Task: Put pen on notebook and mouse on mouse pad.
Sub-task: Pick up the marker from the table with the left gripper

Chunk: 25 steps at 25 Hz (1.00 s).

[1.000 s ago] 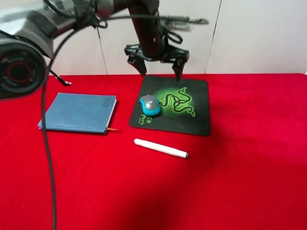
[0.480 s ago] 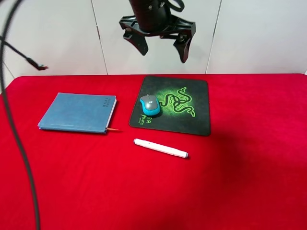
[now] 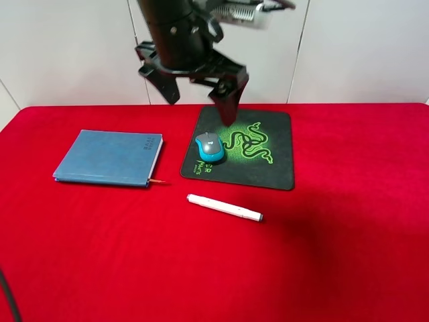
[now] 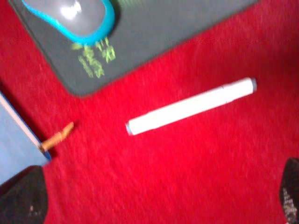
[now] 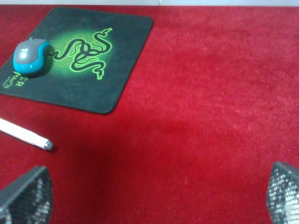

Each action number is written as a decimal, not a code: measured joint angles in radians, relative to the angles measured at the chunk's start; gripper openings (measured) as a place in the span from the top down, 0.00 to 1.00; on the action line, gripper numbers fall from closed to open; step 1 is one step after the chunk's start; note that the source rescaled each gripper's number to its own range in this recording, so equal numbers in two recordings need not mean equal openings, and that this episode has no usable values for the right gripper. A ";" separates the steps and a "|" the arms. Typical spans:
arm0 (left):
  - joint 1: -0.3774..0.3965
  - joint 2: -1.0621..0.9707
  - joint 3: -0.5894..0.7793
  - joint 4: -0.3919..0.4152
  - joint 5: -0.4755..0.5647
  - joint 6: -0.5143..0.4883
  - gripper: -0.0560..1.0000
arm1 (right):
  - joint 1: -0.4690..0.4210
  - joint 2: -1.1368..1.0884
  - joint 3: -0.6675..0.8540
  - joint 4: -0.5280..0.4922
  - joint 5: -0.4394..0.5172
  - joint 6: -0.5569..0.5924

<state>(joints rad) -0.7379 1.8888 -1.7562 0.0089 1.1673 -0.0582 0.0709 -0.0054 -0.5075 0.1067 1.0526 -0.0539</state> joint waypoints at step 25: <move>-0.060 -0.038 0.276 0.022 -0.127 0.530 0.01 | 0.000 0.000 0.000 0.001 0.000 0.000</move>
<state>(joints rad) -0.7977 1.8504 -1.4803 0.0314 1.0400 0.4716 0.0709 -0.0054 -0.5075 0.1077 1.0526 -0.0539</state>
